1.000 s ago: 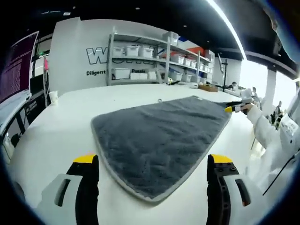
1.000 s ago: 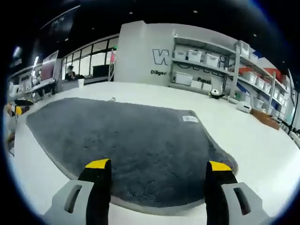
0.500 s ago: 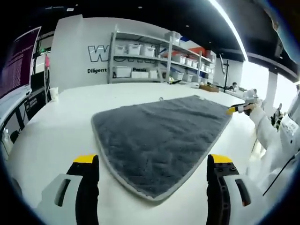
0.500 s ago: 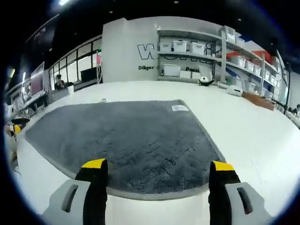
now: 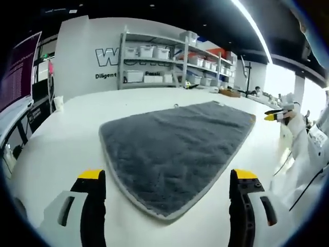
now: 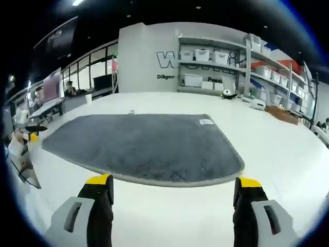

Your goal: Open the folded towel by lifting each exposed corner and separating the folded layers until the towel lies flat within the target outline without major curled edges

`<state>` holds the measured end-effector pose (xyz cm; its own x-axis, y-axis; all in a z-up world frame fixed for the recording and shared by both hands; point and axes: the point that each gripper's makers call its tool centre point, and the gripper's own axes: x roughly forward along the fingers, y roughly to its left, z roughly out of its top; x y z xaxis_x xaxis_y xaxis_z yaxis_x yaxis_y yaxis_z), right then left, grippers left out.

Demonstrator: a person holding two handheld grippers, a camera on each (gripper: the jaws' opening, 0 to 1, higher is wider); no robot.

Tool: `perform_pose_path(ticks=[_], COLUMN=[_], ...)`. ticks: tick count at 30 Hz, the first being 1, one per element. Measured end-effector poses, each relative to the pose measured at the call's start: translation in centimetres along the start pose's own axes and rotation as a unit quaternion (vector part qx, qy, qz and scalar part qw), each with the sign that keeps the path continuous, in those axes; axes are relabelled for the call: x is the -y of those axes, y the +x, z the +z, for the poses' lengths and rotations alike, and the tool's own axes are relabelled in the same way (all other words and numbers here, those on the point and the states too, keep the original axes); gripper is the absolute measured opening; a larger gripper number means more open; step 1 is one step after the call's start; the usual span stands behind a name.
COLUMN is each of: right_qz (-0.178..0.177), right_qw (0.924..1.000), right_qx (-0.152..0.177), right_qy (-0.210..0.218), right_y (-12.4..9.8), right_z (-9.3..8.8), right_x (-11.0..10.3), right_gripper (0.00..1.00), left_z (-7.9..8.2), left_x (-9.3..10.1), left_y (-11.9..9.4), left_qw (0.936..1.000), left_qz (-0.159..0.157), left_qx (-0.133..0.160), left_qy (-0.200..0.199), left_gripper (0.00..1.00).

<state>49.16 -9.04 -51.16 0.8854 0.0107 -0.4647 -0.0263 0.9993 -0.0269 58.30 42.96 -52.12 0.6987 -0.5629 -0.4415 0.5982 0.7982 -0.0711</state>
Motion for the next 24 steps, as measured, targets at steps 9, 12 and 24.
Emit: perform_pose_path(ticks=[9,12,24], right_qz=[0.016,0.021,0.018], right_qw=[0.9999,0.9997,0.9998], right_qx=[0.002,0.004,0.004], right_qy=[-0.007,-0.008,-0.007], right_y=[-0.5,-0.5,-0.8], right_z=[-0.1,0.0,-0.1], right_x=[-1.5,-1.7,-1.4], right_gripper=[0.99,0.99,0.99], left_z=[-0.6,-0.4,-0.2], left_x=[0.3,0.3,0.6], left_y=[-0.7,-0.8,-0.7], left_qw=[0.9999,0.9999,0.9999], left_qz=[0.002,0.004,0.001], left_qx=[-0.016,-0.013,-0.01], left_qy=[0.004,0.006,0.002], left_gripper=[1.0,1.0,1.0])
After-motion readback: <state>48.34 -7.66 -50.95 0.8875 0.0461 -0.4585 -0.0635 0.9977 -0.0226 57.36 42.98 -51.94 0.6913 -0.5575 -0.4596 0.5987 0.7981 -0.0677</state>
